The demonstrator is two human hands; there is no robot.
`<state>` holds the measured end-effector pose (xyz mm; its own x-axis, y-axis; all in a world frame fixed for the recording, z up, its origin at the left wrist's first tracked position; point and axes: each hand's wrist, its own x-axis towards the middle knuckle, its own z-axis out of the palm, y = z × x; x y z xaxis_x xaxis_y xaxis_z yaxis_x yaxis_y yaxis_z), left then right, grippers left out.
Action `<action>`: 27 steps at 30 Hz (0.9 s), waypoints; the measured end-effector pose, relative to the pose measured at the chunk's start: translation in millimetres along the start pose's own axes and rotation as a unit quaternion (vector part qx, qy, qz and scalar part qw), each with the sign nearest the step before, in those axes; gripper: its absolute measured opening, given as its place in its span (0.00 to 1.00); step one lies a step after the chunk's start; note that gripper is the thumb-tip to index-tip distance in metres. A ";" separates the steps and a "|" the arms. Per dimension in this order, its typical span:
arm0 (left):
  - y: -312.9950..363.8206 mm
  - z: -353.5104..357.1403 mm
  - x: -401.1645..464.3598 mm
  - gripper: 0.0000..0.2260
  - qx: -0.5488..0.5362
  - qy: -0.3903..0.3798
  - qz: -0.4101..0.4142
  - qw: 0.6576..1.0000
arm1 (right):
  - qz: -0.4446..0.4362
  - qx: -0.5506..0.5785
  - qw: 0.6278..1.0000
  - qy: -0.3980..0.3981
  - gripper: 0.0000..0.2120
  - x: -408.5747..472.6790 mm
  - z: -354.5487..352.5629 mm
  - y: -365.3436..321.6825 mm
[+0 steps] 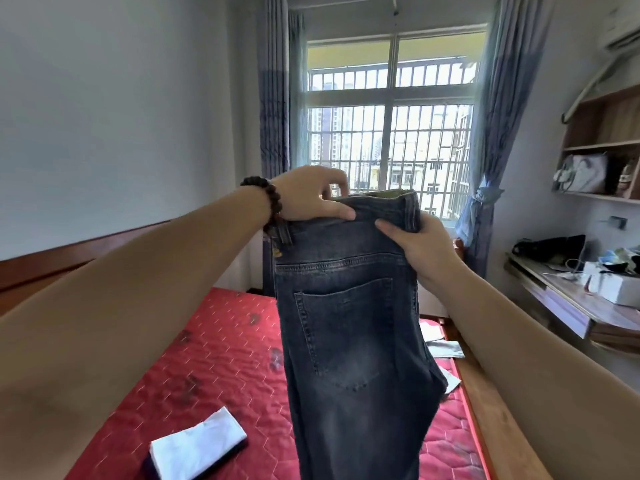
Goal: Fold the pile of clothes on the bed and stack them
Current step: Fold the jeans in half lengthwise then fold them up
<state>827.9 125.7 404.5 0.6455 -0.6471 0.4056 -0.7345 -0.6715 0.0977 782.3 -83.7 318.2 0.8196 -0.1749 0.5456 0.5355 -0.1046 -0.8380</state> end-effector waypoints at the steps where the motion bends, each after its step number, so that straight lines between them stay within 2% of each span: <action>1: -9.5 -4.7 -8.4 0.25 -0.031 0.009 -0.025 0.999 | 0.002 0.006 1.000 0.010 0.06 0.4 -1.6 3.0; 4: -38.2 2.8 -40.2 0.35 -0.200 0.068 -0.086 0.974 | 0.023 0.041 0.999 0.019 0.05 2.1 -8.2 9.6; 5: -47.3 15.6 -49.8 0.37 -0.285 0.077 -0.111 0.949 | 0.032 0.054 0.998 0.021 0.05 2.0 -9.1 10.7; 8: -52.4 69.5 -71.4 0.48 -0.501 0.042 -0.152 0.851 | 0.052 0.079 0.995 0.024 0.05 0.9 -6.2 13.7; 11: -40.6 107.1 -76.2 0.57 -0.620 0.082 -0.141 0.768 | 0.058 0.078 0.995 0.038 0.05 1.1 -1.9 18.1; 12: -37.4 113.5 -75.5 0.58 -0.645 0.103 -0.140 0.744 | 0.061 0.079 0.994 0.044 0.05 2.0 -3.0 20.0; 13: -31.7 116.6 -76.4 0.55 -0.652 0.122 -0.142 0.735 | 0.063 0.081 0.993 0.050 0.05 2.6 -4.4 20.9; 14: -25.8 118.3 -77.1 0.46 -0.651 0.139 -0.140 0.733 | 0.066 0.083 0.993 0.055 0.05 2.8 -6.2 21.3; 16: -17.4 123.2 -74.0 0.22 -0.612 0.158 -0.136 0.763 | 0.075 0.091 0.991 0.062 0.05 3.0 -8.5 22.7; 17: -14.6 125.3 -71.1 0.17 -0.584 0.171 -0.135 0.782 | 0.081 0.096 0.990 0.066 0.05 2.5 -8.8 23.7; 18: -11.5 126.0 -67.4 0.15 -0.556 0.193 -0.136 0.797 | 0.085 0.099 0.989 0.067 0.05 1.7 -9.5 24.0; 20: -7.2 124.8 -60.0 0.09 -0.523 0.240 -0.149 0.804 | 0.085 0.105 0.989 0.061 0.06 0.4 -12.5 22.3; 22: -4.7 122.3 -55.1 0.04 -0.532 0.256 -0.150 0.793 | 0.089 0.112 0.989 0.029 0.07 -4.8 -21.3 20.1; 24: -2.9 122.0 -52.8 0.03 -0.559 0.257 -0.150 0.774 | 0.123 0.113 0.985 -0.036 0.11 -16.7 -36.6 28.7; 27: 0.0 127.2 -55.6 0.04 -0.554 0.249 -0.151 0.780 | 0.213 0.082 0.963 -0.144 0.34 -47.9 -53.0 67.4</action>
<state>818.6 115.7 266.4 0.8650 -0.1147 0.4885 -0.4735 0.1357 0.8703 768.4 -134.3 235.2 0.9819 0.1127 0.1523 0.1442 0.0768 -0.9866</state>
